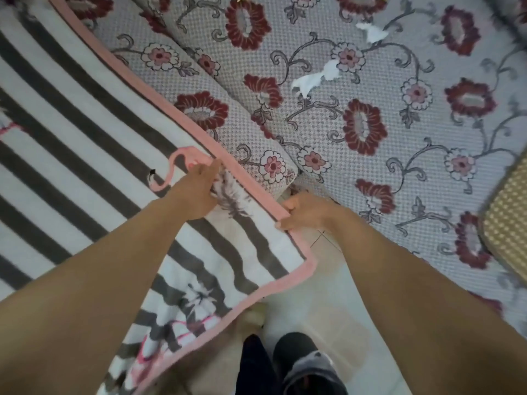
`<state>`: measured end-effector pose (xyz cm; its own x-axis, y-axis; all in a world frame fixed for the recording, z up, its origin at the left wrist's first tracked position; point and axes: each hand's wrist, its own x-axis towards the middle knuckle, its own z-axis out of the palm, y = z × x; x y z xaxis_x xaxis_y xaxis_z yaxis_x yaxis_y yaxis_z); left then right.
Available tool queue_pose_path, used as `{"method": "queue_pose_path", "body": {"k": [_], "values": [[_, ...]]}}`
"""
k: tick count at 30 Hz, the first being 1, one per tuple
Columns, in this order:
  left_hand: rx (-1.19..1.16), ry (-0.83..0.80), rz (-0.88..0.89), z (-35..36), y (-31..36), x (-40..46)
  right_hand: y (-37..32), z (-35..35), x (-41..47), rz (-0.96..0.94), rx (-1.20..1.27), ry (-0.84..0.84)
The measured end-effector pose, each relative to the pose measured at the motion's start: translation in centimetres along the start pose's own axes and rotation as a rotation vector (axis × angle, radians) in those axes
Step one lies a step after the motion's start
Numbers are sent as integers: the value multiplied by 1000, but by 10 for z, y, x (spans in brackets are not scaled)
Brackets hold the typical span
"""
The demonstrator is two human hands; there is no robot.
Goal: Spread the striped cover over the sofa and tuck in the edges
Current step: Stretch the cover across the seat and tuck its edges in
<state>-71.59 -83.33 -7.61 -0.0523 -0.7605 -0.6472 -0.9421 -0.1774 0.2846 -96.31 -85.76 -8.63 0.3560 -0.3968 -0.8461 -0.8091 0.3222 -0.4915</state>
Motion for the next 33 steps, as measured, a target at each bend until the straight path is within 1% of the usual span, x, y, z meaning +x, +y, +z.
{"method": "queue_pose_path", "body": {"k": [1,2,4,6,9,12,15,20,22,24,25,27,29,31,33], "values": [[-6,-11,-3,1,-1,-1,4,1,0,29,-50,-1],[-10,-16,-5,2,-1,-2,7,2,1,37,-113,66],[-7,-21,-1,4,-3,-6,10,9,4,19,-276,269],[-12,-16,12,5,-5,-10,10,17,9,41,-394,410],[-30,16,6,2,-13,-13,-1,25,16,72,-406,486],[-41,34,-23,0,-24,-18,-23,27,26,0,-359,517],[-94,27,-46,-2,-34,-22,-49,26,41,-53,-335,504],[-131,86,-55,0,-50,-26,-71,33,60,-12,-358,508],[-146,99,-57,3,-53,-27,-77,35,66,-12,-362,479],[-163,95,-68,7,-58,-27,-77,33,71,-21,-454,455],[-167,92,-66,9,-60,-27,-73,28,71,-3,-504,483],[-173,78,-61,10,-62,-26,-59,17,69,92,-530,557],[-177,63,-53,11,-63,-26,-48,9,68,172,-515,563],[-185,56,-51,9,-64,-25,-49,10,70,121,-495,535],[-192,54,-56,7,-65,-25,-60,15,71,31,-495,577]]}}
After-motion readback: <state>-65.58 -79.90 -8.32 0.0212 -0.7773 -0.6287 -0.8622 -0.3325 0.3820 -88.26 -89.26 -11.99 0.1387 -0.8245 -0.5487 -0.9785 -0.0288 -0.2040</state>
